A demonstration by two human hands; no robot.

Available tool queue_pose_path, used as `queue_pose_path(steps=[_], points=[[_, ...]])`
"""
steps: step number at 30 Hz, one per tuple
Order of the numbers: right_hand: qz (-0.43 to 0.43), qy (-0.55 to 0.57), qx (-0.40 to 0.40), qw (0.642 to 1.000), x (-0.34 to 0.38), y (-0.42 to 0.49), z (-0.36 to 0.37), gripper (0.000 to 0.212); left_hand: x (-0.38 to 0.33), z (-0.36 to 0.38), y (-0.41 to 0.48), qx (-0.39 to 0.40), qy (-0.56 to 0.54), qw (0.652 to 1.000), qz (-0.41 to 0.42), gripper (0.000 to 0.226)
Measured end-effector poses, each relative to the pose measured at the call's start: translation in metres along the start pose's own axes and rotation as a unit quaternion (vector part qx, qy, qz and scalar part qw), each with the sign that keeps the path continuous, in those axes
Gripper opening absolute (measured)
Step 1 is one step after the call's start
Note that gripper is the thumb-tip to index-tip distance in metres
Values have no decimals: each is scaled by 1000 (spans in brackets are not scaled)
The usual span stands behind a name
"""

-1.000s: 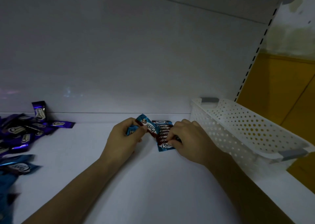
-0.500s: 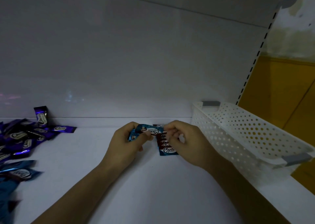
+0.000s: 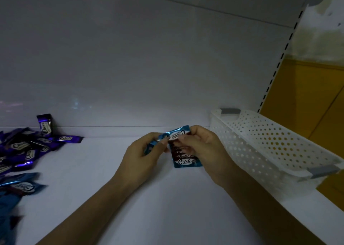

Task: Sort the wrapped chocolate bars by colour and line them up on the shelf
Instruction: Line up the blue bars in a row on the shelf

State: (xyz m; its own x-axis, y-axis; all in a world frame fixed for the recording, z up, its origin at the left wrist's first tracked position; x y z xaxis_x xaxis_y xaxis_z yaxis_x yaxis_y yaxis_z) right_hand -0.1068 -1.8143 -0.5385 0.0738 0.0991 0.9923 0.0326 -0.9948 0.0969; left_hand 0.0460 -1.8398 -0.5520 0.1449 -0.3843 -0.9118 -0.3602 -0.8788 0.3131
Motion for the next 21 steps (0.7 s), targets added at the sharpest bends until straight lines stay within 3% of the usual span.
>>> queue_pose_path(steps=[4, 8, 13, 18, 21], points=[[-13, -25, -64, 998, 6, 2, -20, 4, 15, -11, 1, -54, 28, 997, -42, 39], [-32, -171, 57, 983, 19, 1, -16, 23, 13, -12, 0, -64, 41, 997, -31, 53], [16, -401, 126, 907, 4, 0, -10, 15, 8, -29, -6, -131, 86, 987, -25, 30], [12, -479, 112, 871, -1, 0, -8, 11, -7, -27, -9, -149, 159, 976, 15, 25], [-13, -491, 97, 866, 1, 1, -5, 10, -8, -30, -11, -167, 175, 970, 23, 26]])
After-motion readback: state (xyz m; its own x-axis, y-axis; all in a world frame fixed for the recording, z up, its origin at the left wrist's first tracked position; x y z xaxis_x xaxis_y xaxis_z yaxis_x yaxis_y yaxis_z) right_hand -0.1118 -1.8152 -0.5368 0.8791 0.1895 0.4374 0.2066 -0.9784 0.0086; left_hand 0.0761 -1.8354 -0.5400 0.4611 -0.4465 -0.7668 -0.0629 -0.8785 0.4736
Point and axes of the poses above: each hand's wrist, its own y-axis towards the middle knuckle, its own z-axis out of the palm, x = y × z, the point moved 9 cm from there along y, towards the middle knuckle, and after that the axes turned 8 degrees about x, right-handed, at the moved point
